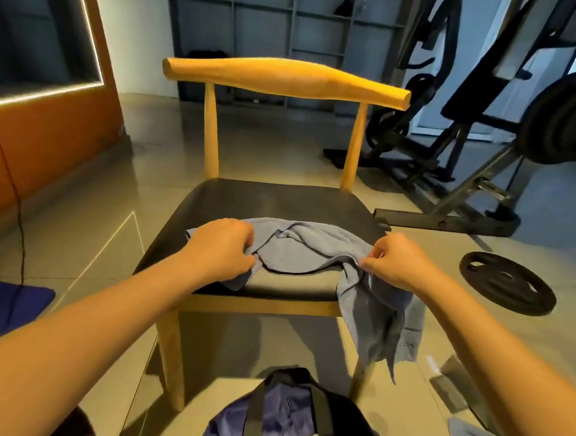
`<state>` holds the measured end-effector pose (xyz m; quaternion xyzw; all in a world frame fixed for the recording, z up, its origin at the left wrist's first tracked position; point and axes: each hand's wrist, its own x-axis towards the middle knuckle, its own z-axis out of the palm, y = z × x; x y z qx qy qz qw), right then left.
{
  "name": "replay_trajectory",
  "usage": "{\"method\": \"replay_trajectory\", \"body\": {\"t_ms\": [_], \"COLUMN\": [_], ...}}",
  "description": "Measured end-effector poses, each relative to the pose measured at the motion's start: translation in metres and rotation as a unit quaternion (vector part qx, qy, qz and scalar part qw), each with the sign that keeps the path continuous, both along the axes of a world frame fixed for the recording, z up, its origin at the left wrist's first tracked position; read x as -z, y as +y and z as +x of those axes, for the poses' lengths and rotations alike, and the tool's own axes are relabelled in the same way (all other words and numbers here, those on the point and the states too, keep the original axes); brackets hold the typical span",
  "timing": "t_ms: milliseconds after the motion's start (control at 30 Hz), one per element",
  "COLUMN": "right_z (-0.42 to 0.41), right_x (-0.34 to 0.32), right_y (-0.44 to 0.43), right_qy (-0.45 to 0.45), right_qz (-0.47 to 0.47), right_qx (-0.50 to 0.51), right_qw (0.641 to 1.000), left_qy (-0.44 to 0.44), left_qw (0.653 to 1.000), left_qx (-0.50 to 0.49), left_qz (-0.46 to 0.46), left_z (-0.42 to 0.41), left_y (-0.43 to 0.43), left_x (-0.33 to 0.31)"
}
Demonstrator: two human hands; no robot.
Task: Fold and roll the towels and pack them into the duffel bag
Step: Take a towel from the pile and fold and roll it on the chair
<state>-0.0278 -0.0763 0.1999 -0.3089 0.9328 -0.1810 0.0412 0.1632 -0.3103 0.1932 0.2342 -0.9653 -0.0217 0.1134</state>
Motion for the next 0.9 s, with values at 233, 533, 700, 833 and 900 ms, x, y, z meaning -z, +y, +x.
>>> {"method": "replay_trajectory", "body": {"t_ms": [233,533,700,833,900], "right_z": [0.001,0.021,0.053,0.056,0.051], "right_x": [-0.02,-0.08,-0.087,-0.086,-0.085], "right_y": [0.018,-0.015,-0.027,-0.02,-0.01], "right_qy": [-0.287,-0.25,-0.247,-0.218,-0.237], "right_qz": [-0.142,-0.284,-0.215,-0.191,-0.191], "right_qx": [-0.001,-0.101,-0.224,-0.204,-0.198], "right_qw": [0.947,0.92,0.918,0.935,0.932], "left_qy": [0.187,0.326,0.194,0.191,0.191], "left_qw": [0.958,0.878,0.87,0.863,0.831], "left_qx": [-0.062,0.107,0.204,0.159,0.164], "left_qz": [0.208,0.334,0.405,0.44,0.496], "left_z": [0.002,-0.005,-0.006,-0.002,0.003], "left_y": [-0.015,0.042,0.06,0.049,0.039], "left_x": [-0.002,-0.05,-0.051,-0.053,-0.055]}}
